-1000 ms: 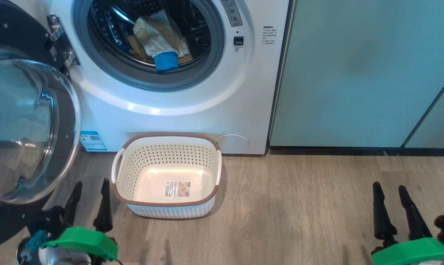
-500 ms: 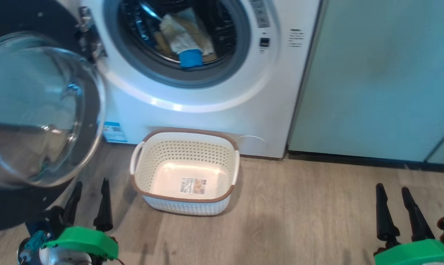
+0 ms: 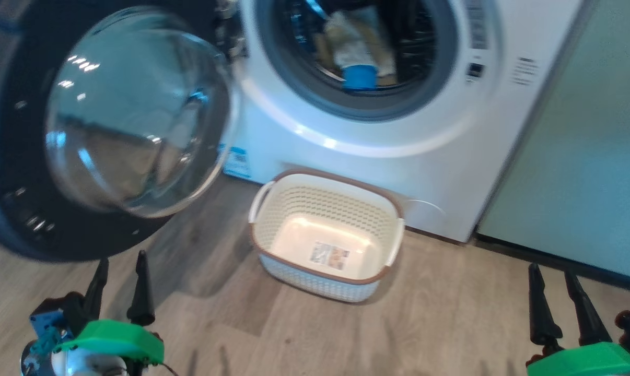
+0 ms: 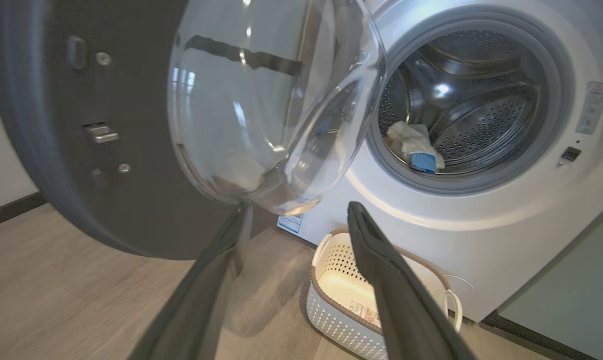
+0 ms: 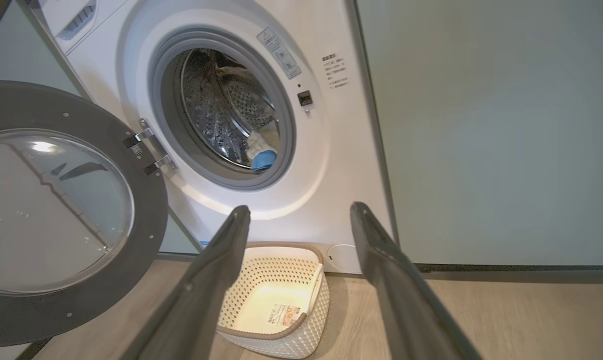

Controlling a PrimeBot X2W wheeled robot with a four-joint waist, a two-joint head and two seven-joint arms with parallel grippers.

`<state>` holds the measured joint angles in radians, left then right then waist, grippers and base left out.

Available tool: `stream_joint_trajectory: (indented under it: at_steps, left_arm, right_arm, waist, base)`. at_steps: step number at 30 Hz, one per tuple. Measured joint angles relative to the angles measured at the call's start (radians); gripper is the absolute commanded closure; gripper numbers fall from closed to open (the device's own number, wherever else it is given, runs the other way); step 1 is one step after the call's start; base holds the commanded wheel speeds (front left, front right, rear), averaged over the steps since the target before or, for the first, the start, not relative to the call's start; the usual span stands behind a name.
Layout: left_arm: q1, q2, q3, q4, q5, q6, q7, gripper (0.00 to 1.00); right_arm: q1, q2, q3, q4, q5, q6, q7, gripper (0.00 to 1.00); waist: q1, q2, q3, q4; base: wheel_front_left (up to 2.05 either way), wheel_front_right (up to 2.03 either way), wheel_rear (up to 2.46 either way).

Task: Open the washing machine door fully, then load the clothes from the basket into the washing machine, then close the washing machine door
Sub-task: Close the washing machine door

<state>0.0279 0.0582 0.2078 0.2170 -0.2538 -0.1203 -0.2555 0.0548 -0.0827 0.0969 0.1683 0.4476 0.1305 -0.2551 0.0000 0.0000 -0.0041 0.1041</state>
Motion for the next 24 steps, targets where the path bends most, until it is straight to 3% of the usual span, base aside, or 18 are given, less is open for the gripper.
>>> stream_joint_trajectory:
  at_steps: [13,24]
  left_arm:
    - [-0.023,-0.004,0.016,0.024,0.001,0.0,0.0,0.0]
    - [-0.033,-0.008,0.019,0.034,0.006,0.0,0.0,0.0]
  right_arm:
    - [-0.002,0.0,0.007,0.0,0.0,0.0,0.0,0.0]
    - [-0.012,0.0,0.01,0.0,0.0,0.0,0.0,0.0]
  waist:
    - [0.0,0.0,0.005,0.202]
    - [0.0,0.0,0.013,0.333]
  base:
    - [0.0,0.0,0.0]
    - [0.0,0.0,0.0]
